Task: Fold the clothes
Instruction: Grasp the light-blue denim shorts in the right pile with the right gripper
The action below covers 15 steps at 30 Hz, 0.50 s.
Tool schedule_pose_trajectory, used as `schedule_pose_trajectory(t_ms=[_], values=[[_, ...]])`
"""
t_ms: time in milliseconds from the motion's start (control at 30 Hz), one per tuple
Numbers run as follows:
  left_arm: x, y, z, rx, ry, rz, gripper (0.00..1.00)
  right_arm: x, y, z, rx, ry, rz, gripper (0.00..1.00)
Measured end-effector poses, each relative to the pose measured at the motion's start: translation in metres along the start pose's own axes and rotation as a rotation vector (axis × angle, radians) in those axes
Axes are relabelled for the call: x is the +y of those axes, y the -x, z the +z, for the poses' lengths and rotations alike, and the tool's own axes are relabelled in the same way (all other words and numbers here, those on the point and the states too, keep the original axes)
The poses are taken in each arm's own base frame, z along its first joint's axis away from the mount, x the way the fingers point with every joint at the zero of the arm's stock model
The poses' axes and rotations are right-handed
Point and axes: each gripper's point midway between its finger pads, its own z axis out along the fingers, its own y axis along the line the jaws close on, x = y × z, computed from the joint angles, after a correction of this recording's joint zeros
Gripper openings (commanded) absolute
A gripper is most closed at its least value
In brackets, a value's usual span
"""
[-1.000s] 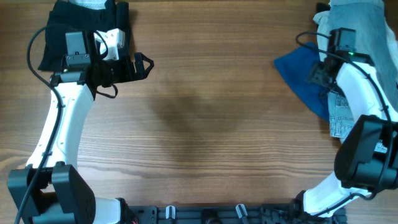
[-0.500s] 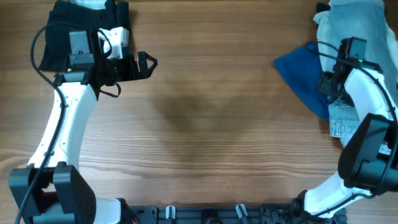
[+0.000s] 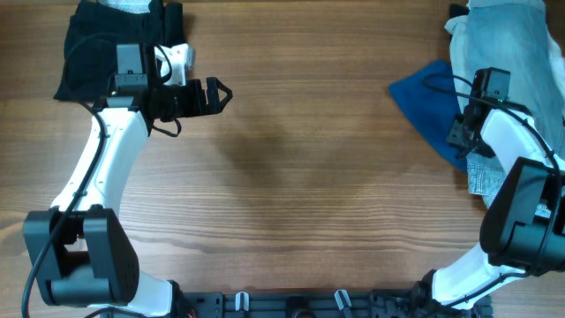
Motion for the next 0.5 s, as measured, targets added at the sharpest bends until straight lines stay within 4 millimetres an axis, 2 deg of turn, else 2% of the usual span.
schedule_pose_trajectory(t_ms=[100,133,200,267,300,500], values=[[0.000,0.000,0.001,0.001,0.000,0.000,1.00,-0.007,-0.002,0.005,-0.003,-0.017,0.023,0.50],[0.000,0.000,0.001,0.001,0.000,0.000,1.00,-0.009,-0.002,0.006,-0.004,-0.018,0.030,0.46],[0.000,0.000,0.001,0.001,0.000,0.000,1.00,-0.012,-0.002,0.008,-0.008,-0.020,0.048,0.30],[0.000,0.000,0.001,0.001,0.000,0.000,1.00,-0.015,-0.001,0.009,-0.012,-0.025,0.065,0.10],[0.000,0.000,0.001,0.001,0.000,-0.001,1.00,-0.016,0.000,0.009,-0.014,-0.029,0.076,0.04],[0.000,0.000,0.001,0.001,0.000,0.000,1.00,-0.015,-0.001,0.008,-0.005,-0.020,0.111,0.04]])
